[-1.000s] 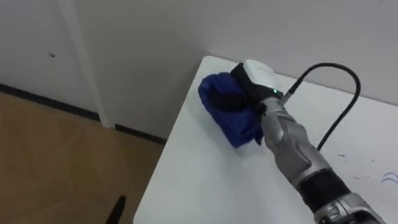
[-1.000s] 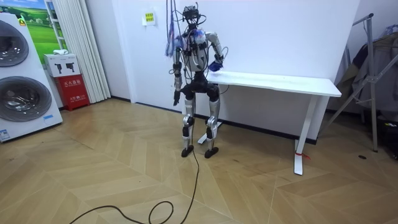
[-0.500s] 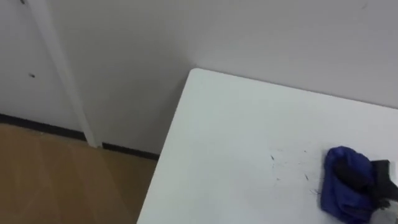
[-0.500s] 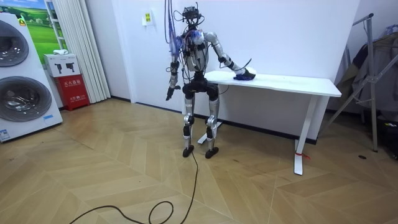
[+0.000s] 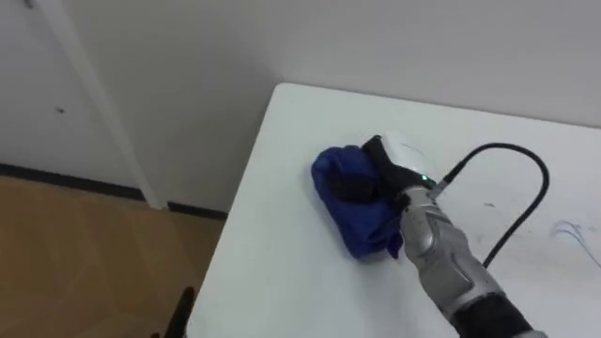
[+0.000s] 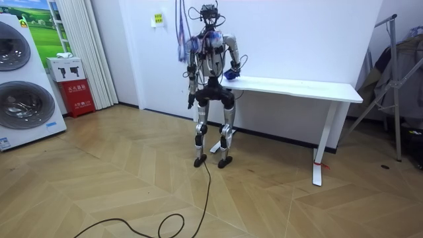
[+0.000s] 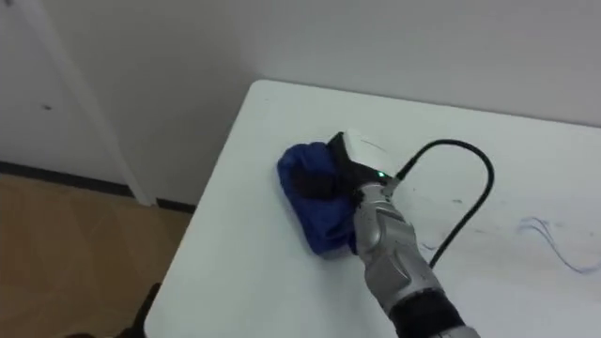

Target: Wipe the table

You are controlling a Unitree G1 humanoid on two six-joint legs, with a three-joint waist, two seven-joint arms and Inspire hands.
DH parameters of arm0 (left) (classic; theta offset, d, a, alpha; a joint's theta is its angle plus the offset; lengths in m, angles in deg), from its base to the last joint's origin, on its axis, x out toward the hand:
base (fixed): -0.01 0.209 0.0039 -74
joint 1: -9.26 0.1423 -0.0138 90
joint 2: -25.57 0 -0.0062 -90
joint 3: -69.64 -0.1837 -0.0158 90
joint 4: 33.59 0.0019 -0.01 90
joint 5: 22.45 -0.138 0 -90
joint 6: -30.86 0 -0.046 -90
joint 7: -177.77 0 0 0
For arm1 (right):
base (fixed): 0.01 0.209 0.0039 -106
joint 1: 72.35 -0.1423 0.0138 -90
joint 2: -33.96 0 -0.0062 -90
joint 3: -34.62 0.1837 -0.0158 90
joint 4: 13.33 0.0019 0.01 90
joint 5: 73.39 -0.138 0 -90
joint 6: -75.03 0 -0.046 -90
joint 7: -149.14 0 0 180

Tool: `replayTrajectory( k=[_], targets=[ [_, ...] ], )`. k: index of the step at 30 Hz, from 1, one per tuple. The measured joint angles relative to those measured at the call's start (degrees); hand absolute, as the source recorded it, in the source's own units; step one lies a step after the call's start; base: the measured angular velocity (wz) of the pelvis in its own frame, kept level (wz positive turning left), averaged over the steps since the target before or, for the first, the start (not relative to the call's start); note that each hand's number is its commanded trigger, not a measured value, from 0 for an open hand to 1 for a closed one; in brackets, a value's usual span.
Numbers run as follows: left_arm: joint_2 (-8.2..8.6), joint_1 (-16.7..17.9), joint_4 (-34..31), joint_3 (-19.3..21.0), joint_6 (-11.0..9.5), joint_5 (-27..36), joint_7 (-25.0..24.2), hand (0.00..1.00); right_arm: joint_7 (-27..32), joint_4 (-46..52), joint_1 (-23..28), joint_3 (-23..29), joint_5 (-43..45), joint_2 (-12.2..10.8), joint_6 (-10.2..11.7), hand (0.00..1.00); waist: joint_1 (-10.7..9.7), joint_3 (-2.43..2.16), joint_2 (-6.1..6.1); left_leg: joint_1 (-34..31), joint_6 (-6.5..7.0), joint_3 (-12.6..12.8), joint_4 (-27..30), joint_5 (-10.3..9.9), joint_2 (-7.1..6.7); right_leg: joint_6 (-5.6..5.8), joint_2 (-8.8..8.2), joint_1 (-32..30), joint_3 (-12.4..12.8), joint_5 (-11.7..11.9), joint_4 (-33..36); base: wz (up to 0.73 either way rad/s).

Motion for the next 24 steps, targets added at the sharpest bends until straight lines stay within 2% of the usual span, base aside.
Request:
replayTrajectory(
  k=[1, 3, 4, 5, 6, 7, 8, 9, 10, 12, 13, 14, 15, 17, 20, 22, 23, 24],
  targets=[
    [-0.32, 1.63, -1.05, -0.01, 0.48, 0.09, 0.01, 0.00, 0.03, -1.61, 0.37, 0.30, -0.04, 0.40, 0.28, 1.00, -0.04, -0.05, -0.15, -0.34, 0.01, -0.08, 0.17, 0.02, -0.01, 0.04, -0.59, 0.01, -0.81, -0.13, -0.04, 0.27],
    [-0.83, 2.59, -1.44, 0.09, 0.75, 0.19, 0.01, 0.00, 0.52, -5.80, 2.36, 2.86, -0.48, 0.62, 0.74, 1.00, -0.49, -0.01, -0.36, -0.45, 0.04, -0.09, 0.28, 0.03, -0.15, 0.30, -0.66, 0.61, -1.66, -0.27, -0.81, 0.30],
    [-1.43, 3.37, -1.69, 0.68, 0.75, -0.07, 0.00, 0.00, 3.35, -6.04, 5.70, 5.19, -1.86, 0.70, 3.79, 1.00, -1.83, -0.08, -0.56, -0.27, 0.05, -0.04, 0.52, 0.03, -0.36, 0.69, -0.80, 1.20, -2.19, -0.47, -1.39, 0.35],
    [-1.84, 3.73, -1.76, 1.29, 0.73, -0.07, 0.02, 0.00, 4.52, -6.32, 6.92, 6.12, -1.90, 0.74, 4.88, 1.00, -2.67, -0.08, -0.76, -0.15, 0.05, 0.07, 0.67, 0.03, -0.47, 0.88, -0.90, 1.84, -2.31, -0.59, -1.93, 0.34],
    [-2.73, 4.05, -1.77, 2.83, 0.68, -0.23, 0.07, 0.00, 7.25, -7.34, 9.34, 8.88, -2.50, 1.16, 7.28, 1.00, -4.33, 0.11, -0.99, 0.47, 0.05, 0.18, 0.69, 0.03, -0.67, 1.18, -1.34, 2.97, -2.48, -0.77, -2.97, 0.24],
    [-3.92, 4.41, -1.89, 3.70, 0.53, -0.76, 0.06, 0.00, 10.44, -8.77, 12.19, 11.71, -3.98, 2.83, 9.41, 1.00, -5.45, 0.07, -1.46, 1.24, 0.05, 0.61, 0.66, 0.02, -0.85, 1.49, -1.39, 4.02, -2.44, -0.97, -3.19, 0.20],
    [-4.61, 4.67, -1.92, 4.01, 0.16, -1.59, 0.07, 0.00, 11.53, -9.20, 13.78, 13.29, -5.35, 4.11, 10.24, 1.00, -6.06, 0.12, -1.76, 1.63, 0.06, 0.93, 0.62, 0.01, -1.00, 1.74, -1.36, 4.62, -2.45, -1.14, -3.30, 0.17],
    [-5.44, 5.19, -1.91, 5.81, -0.61, -3.02, 0.21, 0.00, 14.18, -11.12, 17.08, 17.64, -8.16, 6.54, 11.80, 1.00, -7.19, -0.02, -1.97, 2.37, 0.50, 1.96, 0.44, -0.29, -1.08, 2.05, -1.38, 5.53, -1.96, -1.33, -3.67, 0.03],
    [-5.96, 5.56, -1.90, 8.05, -1.00, -3.50, 0.38, 0.00, 16.72, -13.80, 19.56, 22.57, -10.37, 8.66, 12.54, 1.00, -7.69, -0.16, -1.78, 3.08, 1.12, 2.99, 0.37, -0.88, -1.04, 2.30, -1.30, 5.97, -1.47, -1.43, -3.63, -0.05],
    [-6.78, 6.28, -1.75, 11.00, -1.32, -3.90, 0.64, 0.00, 18.35, -18.54, 22.05, 29.41, -12.79, 11.63, 13.19, 1.00, -9.18, -0.46, -1.52, 3.59, 1.72, 3.28, 0.13, -1.89, -0.54, 2.63, -1.06, 6.62, -1.03, -1.44, -3.37, -0.15],
    [-7.29, 7.15, -1.75, 12.29, -1.61, -3.96, 0.68, 0.00, 18.92, -21.57, 23.34, 32.86, -14.67, 13.38, 13.23, 1.00, -9.65, -0.86, -1.39, 4.22, 1.91, 3.95, -0.04, -2.26, -0.48, 2.74, -0.97, 6.59, -0.14, -1.41, -2.86, -0.22],
    [-7.47, 7.57, -1.76, 12.42, -1.67, -3.94, 0.81, 0.00, 19.03, -22.82, 23.95, 34.05, -15.72, 13.88, 13.23, 1.00, -9.82, -0.93, -1.32, 4.51, 1.95, 4.49, -0.01, -2.52, -0.39, 2.78, -0.83, 6.77, 0.39, -1.38, -2.80, -0.37],
    [-7.70, 8.14, -1.79, 13.12, -1.69, -4.01, 1.23, 0.00, 19.03, -24.27, 25.21, 35.44, -17.26, 15.63, 13.21, 1.00, -10.11, -1.06, -1.30, 4.68, 2.00, 4.95, 0.08, -3.02, -0.19, 2.89, -0.58, 7.16, 0.93, -1.27, -2.78, -0.28],
    [-7.70, 8.24, -1.78, 13.42, -1.69, -3.85, 1.38, 0.00, 19.04, -24.36, 26.07, 36.12, -19.34, 15.85, 12.90, 1.00, -10.88, -1.26, -1.64, 4.83, 1.99, 5.41, 0.01, -3.11, -0.14, 2.91, -0.52, 6.96, 1.24, -1.22, -2.55, -0.23],
    [-7.46, 7.08, -1.87, 10.69, -1.98, -2.30, 1.32, 0.00, 19.29, -23.70, 23.73, 34.40, -19.52, 15.45, 10.45, 1.00, -10.25, -1.21, -1.52, 5.61, 1.96, 7.41, -0.05, -3.13, -0.03, 2.71, -0.13, 6.27, 2.99, -0.99, -1.96, -0.40],
    [-6.69, 4.64, -1.50, 7.99, -2.00, -1.91, 1.38, 0.00, 19.28, -22.74, 19.72, 31.21, -19.58, 13.82, 5.87, 1.00, -8.93, -1.14, -1.40, 5.59, 1.81, 9.12, -0.31, -3.23, 0.38, 2.32, 0.48, 5.40, 4.68, -0.13, -1.85, -0.50],
    [-6.54, 4.09, -1.32, 6.94, -1.98, -1.63, 1.37, 0.00, 19.07, -21.58, 18.55, 29.35, -19.57, 13.37, 4.41, 1.00, -8.71, -1.07, -1.30, 5.53, 1.81, 9.29, -0.33, -3.23, 0.39, 2.19, 0.66, 5.08, 5.11, 0.13, -1.81, -0.65],
    [-6.01, 2.87, -1.30, 5.19, -1.89, -1.21, 1.39, 0.00, 17.58, -17.13, 16.64, 24.82, -18.45, 11.83, 1.66, 1.00, -8.01, -0.90, -0.93, 5.30, 1.79, 9.50, -0.27, -3.21, 0.44, 1.79, 1.14, 4.14, 5.89, 0.80, -1.58, -0.81]
  ],
)
